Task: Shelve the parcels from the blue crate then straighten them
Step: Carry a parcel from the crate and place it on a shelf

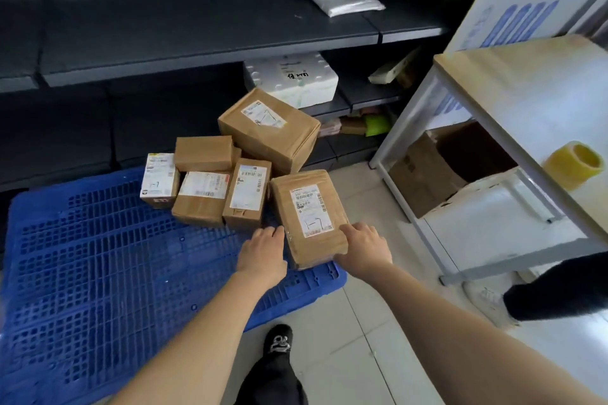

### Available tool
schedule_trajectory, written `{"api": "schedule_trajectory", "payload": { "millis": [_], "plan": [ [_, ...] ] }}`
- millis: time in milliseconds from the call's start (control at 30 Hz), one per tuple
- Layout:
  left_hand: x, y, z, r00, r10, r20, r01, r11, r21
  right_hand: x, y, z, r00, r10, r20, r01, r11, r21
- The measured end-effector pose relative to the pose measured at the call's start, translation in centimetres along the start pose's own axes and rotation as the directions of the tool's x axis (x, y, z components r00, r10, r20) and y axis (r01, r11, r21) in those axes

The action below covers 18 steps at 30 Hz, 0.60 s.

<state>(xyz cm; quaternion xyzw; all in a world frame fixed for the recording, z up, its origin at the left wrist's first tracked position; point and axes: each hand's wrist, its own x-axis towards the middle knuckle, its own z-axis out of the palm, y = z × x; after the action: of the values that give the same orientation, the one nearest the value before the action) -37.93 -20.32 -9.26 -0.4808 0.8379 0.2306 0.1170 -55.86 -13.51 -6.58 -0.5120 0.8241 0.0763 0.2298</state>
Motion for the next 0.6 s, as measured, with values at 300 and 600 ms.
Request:
{"api": "schedule_trajectory", "payload": {
  "millis": [300,600],
  "plan": [
    [6.7,1.8,4.9,0.941,-0.240,0.241,0.324,0.847,-0.421,7.4,2.9,4.1,0.983,0.158,0.092,-0.177,0.943,0.281],
    [8.0,4.4,8.2,0.827,-0.485,0.283,0.514,0.451,-0.729,10.6,5.3,6.7,0.984,0.083,0.155,-0.145,0.881,0.450]
  ]
}}
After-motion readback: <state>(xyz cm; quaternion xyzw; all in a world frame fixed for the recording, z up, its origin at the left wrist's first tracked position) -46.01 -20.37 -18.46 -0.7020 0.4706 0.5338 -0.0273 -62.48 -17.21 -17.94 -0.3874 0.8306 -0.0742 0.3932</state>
